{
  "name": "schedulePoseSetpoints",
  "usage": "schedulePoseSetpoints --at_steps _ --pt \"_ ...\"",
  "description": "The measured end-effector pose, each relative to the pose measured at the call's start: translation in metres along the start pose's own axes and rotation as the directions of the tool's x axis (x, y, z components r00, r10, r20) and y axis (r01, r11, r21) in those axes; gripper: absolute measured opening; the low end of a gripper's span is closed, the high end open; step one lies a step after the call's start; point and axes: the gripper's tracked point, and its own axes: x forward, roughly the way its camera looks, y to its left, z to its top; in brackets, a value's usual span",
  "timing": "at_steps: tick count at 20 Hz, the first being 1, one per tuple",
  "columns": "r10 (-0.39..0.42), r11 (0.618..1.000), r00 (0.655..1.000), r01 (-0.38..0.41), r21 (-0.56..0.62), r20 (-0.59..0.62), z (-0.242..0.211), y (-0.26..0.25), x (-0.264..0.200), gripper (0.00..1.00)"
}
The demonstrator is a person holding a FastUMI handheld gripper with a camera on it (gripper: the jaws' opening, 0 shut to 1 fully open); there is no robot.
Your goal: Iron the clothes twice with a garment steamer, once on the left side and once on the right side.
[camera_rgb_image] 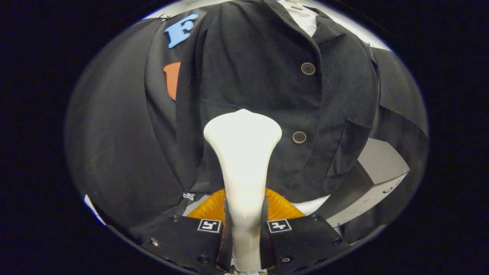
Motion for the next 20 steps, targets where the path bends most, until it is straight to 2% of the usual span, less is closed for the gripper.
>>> schedulePoseSetpoints --at_steps 13,20 --pt "0.010 1.000 0.988 -0.012 -0.010 -0.151 -0.094 -0.008 0.026 0.32" --pt "0.021 1.000 0.981 -0.023 -0.009 -0.191 -0.110 -0.010 0.029 0.32"
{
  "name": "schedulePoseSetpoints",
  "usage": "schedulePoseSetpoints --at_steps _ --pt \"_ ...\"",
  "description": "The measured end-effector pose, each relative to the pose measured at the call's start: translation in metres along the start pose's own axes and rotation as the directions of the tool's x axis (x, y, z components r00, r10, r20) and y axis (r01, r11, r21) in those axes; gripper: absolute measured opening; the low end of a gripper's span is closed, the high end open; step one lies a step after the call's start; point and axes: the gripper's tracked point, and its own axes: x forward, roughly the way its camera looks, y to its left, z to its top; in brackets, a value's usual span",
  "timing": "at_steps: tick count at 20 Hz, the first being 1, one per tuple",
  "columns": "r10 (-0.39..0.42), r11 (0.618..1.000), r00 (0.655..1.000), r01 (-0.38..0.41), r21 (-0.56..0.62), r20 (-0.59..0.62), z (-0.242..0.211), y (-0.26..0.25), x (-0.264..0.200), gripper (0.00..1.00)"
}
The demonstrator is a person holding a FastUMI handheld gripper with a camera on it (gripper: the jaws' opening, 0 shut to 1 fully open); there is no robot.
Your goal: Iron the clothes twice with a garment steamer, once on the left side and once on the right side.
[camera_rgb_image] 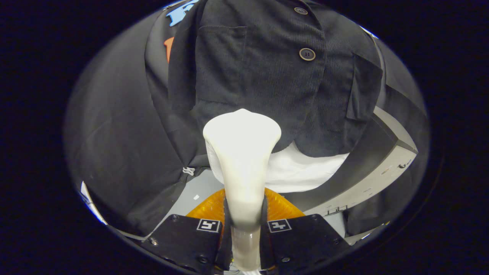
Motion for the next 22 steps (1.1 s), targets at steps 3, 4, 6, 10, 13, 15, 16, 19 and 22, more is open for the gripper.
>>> schedulePoseSetpoints --at_steps 3,4,6,10,13,15,16,19,22 --pt "0.008 1.000 1.000 -0.008 0.004 0.009 0.001 -0.009 -0.013 0.32" --pt "0.014 1.000 1.000 -0.014 0.003 0.020 0.001 -0.015 -0.020 0.32" --pt "0.024 1.000 0.999 -0.025 0.011 0.038 -0.002 -0.027 -0.036 0.32" --pt "0.042 0.999 0.993 -0.044 0.015 0.106 -0.002 -0.063 -0.081 0.32" --pt "0.045 0.998 0.984 -0.052 0.036 0.173 0.000 -0.109 -0.120 0.32" --pt "0.039 0.998 0.973 -0.052 0.048 0.228 -0.001 -0.148 -0.148 0.32" --pt "0.038 0.997 0.967 -0.055 0.062 0.253 -0.002 -0.166 -0.162 0.32" --pt "0.019 0.995 0.938 -0.051 0.082 0.346 -0.007 -0.238 -0.201 0.32" --pt "-0.007 0.993 0.912 -0.042 0.109 0.409 -0.027 -0.304 -0.253 0.32"
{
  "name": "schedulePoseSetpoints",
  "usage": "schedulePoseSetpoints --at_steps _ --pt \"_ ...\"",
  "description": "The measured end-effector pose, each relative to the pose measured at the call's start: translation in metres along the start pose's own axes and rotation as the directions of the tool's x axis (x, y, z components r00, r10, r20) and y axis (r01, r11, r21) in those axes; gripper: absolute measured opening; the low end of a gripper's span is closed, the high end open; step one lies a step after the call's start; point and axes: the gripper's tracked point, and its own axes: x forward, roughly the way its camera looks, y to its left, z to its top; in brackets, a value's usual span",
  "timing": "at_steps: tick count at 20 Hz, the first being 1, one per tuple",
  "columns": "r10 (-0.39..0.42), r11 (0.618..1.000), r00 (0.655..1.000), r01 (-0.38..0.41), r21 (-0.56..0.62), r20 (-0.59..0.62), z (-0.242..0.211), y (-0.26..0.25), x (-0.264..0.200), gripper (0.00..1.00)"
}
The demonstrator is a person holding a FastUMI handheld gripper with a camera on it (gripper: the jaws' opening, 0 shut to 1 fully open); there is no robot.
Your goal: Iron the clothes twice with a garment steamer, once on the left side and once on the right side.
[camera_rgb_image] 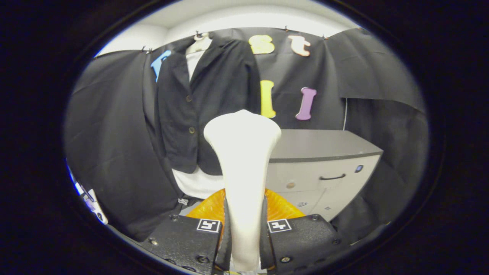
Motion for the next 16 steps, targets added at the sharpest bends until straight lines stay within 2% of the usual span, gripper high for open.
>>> schedulePoseSetpoints --at_steps 4,8,12,16 --pt "-0.047 0.999 0.995 0.046 0.020 0.085 -0.001 -0.090 -0.074 0.32" --pt "-0.085 0.996 0.991 0.082 0.039 0.104 -0.053 -0.171 -0.132 0.32" --pt "-0.084 0.996 0.989 0.079 0.045 0.126 -0.086 -0.207 -0.183 0.32" --pt "-0.084 0.996 0.984 0.079 0.039 0.154 -0.104 -0.219 -0.224 0.32"
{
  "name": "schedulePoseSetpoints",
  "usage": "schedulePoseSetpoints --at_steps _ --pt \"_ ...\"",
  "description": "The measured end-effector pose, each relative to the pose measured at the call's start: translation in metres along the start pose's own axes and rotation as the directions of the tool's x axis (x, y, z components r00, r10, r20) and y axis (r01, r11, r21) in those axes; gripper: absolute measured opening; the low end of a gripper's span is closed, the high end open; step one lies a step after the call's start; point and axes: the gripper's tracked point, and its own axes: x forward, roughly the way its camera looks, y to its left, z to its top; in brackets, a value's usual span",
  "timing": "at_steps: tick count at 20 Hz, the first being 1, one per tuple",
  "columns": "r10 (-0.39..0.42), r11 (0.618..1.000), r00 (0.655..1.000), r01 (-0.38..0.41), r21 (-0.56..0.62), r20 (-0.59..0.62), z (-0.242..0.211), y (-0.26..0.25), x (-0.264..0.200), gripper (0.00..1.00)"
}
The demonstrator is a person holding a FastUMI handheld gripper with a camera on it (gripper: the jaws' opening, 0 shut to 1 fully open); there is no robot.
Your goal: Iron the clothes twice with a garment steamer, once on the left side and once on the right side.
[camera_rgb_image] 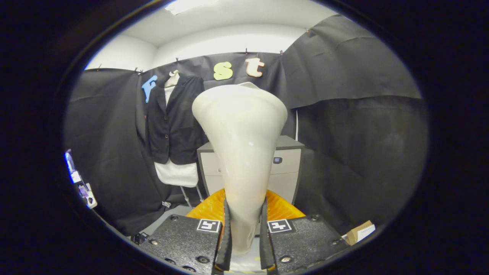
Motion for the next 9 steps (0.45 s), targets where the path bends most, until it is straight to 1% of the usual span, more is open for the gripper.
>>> schedulePoseSetpoints --at_steps 3,9 --pt "-0.002 1.000 1.000 0.002 0.010 0.016 -0.003 -0.004 -0.020 0.32" --pt "-0.010 1.000 0.999 0.009 0.004 0.042 0.000 -0.002 -0.038 0.32"
